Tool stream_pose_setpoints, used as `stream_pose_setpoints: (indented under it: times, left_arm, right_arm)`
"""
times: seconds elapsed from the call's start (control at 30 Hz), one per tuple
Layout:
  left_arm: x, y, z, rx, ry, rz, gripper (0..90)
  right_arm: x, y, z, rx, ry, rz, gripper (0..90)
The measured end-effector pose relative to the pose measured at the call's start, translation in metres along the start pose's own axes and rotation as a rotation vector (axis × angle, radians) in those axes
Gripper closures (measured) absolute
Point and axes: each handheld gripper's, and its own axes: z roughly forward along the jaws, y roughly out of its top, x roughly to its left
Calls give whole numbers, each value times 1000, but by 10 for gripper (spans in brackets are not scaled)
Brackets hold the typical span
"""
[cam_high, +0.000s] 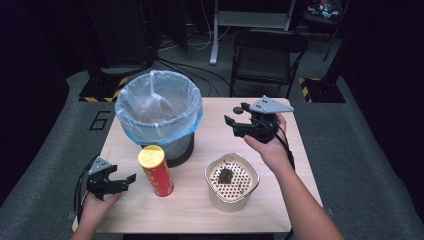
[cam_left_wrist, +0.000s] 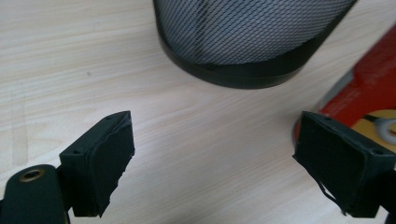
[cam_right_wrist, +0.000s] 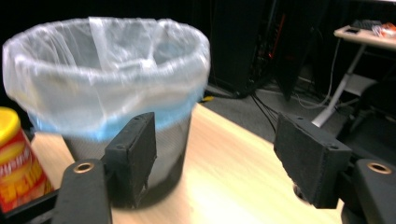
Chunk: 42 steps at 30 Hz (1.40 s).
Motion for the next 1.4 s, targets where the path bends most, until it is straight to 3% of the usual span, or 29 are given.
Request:
stream_pose_setpoints:
  times: [0.07,0.2,0.37,0.5,0.57,0.67,0.87,0.97,1.13,1.2,1.37,1.4]
  left_arm:
    - [-3,2,-2,-11,-12,10,115]
    - [-7,6,-4,1,-97,-24,127]
    - [-16,10,-10,3,-133,-19,134]
    - [-28,10,-14,-5,-139,4,128]
    - [-34,9,-17,-4,-168,17,127]
    - [-43,8,-19,-12,-194,57,121]
    - [-59,8,-17,-5,-247,77,119]
    - [-66,10,-9,10,-242,97,118]
    - [-74,14,5,37,-268,90,118]
    - [-75,15,12,26,-261,115,119]
    - [-78,13,25,23,-252,97,123]
    - [-78,12,27,16,-247,111,124]
  right_arm:
    - [-3,-11,-10,-9,-7,7,300]
    - [-9,-30,-29,-12,-36,60,300]
    - [-11,-47,-47,6,-68,74,300]
    - [-9,-56,-54,22,-68,80,300]
    - [-9,-60,-58,17,-65,90,300]
    - [-10,-60,-61,36,-83,68,300]
    - [-16,-63,-66,16,-85,97,299]
    - [-17,-64,-66,21,-86,102,299]
    - [-19,-67,-66,29,-95,99,299]
    - [-21,-69,-66,32,-98,108,299]
    - [-25,-73,-66,34,-97,127,299]
    - [-25,-73,-66,36,-97,131,299]
